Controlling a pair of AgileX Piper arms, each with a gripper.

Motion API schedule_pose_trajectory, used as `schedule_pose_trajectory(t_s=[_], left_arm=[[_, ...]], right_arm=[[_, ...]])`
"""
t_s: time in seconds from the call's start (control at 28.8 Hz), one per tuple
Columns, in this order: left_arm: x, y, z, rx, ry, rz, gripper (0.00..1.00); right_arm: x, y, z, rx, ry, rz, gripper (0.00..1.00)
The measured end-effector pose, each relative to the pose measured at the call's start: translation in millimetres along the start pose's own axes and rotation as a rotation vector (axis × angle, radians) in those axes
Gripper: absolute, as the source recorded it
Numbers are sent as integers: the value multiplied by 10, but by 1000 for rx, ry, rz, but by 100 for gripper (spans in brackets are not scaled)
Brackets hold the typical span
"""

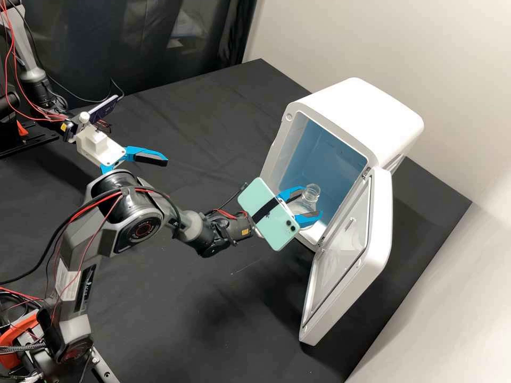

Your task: Place the flask in the incubator

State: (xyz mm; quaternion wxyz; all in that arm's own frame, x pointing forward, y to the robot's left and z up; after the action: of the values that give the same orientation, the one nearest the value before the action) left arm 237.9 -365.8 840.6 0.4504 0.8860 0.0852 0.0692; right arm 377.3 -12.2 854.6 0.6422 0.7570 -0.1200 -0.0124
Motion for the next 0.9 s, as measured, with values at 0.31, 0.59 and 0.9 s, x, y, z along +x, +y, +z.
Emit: schedule_pose_trajectory(t_s=[0.31, 0.59, 0.9], left_arm=[[0, 0, 0, 0, 0, 0, 100], [0, 0, 0, 0, 0, 0, 100], [0, 0, 2, -1, 0, 0, 100]], right_arm=[[300, -102, -142, -19, -30, -9, 0], [461, -260, -266, -54, -41, -51, 0], [738, -340, -251, -77, -100, -56, 0]])
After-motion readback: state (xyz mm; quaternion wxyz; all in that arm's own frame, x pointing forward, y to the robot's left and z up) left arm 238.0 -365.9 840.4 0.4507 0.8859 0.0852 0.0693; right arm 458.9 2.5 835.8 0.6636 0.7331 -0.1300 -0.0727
